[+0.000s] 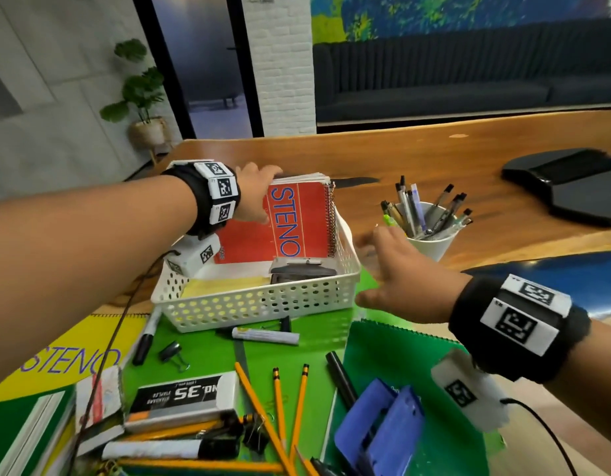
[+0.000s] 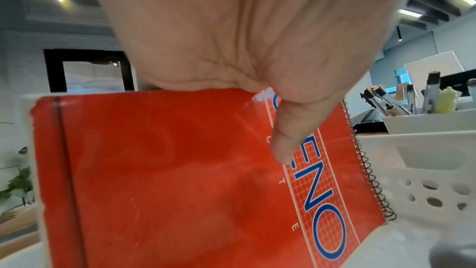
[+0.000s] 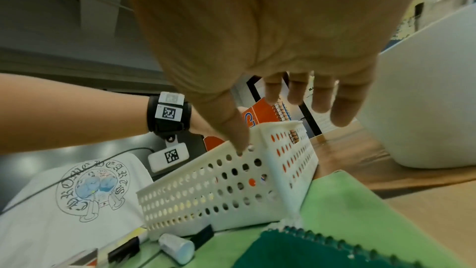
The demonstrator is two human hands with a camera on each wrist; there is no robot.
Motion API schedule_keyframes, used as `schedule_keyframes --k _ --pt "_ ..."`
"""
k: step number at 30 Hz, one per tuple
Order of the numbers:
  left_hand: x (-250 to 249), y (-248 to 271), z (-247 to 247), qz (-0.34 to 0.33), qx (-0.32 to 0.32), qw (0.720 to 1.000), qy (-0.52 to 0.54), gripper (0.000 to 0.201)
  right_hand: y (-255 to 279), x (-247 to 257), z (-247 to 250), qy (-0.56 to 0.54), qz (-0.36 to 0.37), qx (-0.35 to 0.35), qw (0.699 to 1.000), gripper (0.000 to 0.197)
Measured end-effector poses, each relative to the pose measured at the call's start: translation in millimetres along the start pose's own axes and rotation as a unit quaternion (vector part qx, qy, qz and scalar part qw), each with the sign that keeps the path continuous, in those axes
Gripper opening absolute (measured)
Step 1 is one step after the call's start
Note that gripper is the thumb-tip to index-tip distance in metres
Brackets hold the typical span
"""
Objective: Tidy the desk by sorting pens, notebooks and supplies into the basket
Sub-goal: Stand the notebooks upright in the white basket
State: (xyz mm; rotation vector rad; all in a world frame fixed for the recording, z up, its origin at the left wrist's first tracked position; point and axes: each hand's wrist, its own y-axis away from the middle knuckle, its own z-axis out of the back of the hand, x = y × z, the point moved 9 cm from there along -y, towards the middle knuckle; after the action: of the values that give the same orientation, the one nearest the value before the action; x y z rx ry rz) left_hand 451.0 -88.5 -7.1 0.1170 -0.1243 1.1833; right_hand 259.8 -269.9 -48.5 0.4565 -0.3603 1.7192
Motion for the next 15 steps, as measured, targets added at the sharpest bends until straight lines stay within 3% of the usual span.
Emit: schedule_keyframes --k 1,3,5,7,15 --pt "2 -1 0 0.003 -0.013 1.000 0.001 0.102 3 -6 6 0.023 -0.026 -0.013 0.999 0.064" --pt "4 -4 -2 0.011 -0.027 1.000 0.003 0.100 10 -18 -2 0.108 -0.070 0.068 0.989 0.051" --pt "6 -6 -1 0.017 -0.033 0.999 0.008 0.099 20 -30 -20 0.175 -0.104 0.178 0.963 0.063" --pt "10 -6 0 0.022 -0.031 0.999 0.013 0.099 25 -32 -31 0.189 -0.109 0.225 0.950 0.075" --pt "25 7 3 0.026 -0.013 0.999 0.019 0.099 23 -10 -40 0.208 -0.071 0.245 0.944 0.054"
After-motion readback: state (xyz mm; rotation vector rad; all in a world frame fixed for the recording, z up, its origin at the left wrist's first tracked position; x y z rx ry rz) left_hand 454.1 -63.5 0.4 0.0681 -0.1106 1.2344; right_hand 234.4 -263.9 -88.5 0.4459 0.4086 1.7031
